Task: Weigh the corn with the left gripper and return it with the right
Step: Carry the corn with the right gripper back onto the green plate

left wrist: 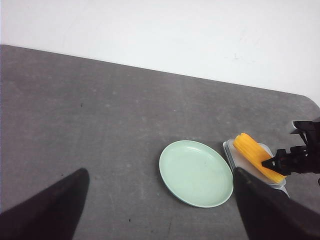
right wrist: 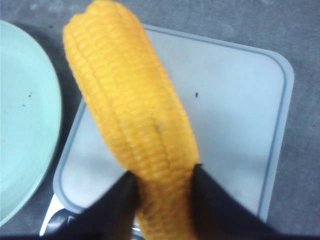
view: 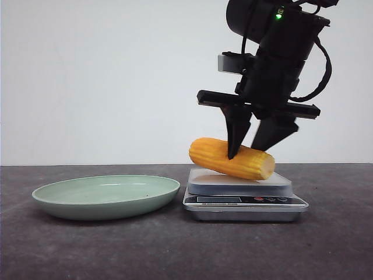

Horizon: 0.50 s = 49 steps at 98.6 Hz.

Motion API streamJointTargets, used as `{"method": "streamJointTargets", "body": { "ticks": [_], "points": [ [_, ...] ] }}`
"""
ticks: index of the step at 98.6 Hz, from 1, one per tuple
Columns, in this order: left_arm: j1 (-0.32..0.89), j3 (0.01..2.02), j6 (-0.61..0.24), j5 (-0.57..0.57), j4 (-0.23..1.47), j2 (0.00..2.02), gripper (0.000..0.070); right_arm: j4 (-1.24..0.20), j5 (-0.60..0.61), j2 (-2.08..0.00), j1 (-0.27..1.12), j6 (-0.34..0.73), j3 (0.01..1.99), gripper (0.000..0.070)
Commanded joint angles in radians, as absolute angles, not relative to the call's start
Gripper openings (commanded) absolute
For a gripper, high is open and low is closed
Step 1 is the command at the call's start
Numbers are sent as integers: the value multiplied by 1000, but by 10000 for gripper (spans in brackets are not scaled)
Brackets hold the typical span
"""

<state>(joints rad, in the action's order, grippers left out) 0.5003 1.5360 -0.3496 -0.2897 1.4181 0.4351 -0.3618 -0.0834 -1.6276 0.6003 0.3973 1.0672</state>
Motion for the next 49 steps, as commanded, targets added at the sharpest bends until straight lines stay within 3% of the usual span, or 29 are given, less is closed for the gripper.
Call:
{"method": "streamJointTargets", "body": {
  "ticks": [1, 27, 49],
  "points": [
    [503, 1550, -329, -290, 1444, 435, 545, -357, -81, -1645, 620, 400, 1083, 0],
    [503, 1550, -326, -290, 1444, 435, 545, -353, -80, -1596, 668, 377, 1139, 0],
    [503, 1550, -326, -290, 1444, 435, 545, -358, -29, -1578, 756, 375, 1311, 0]
  ]
}}
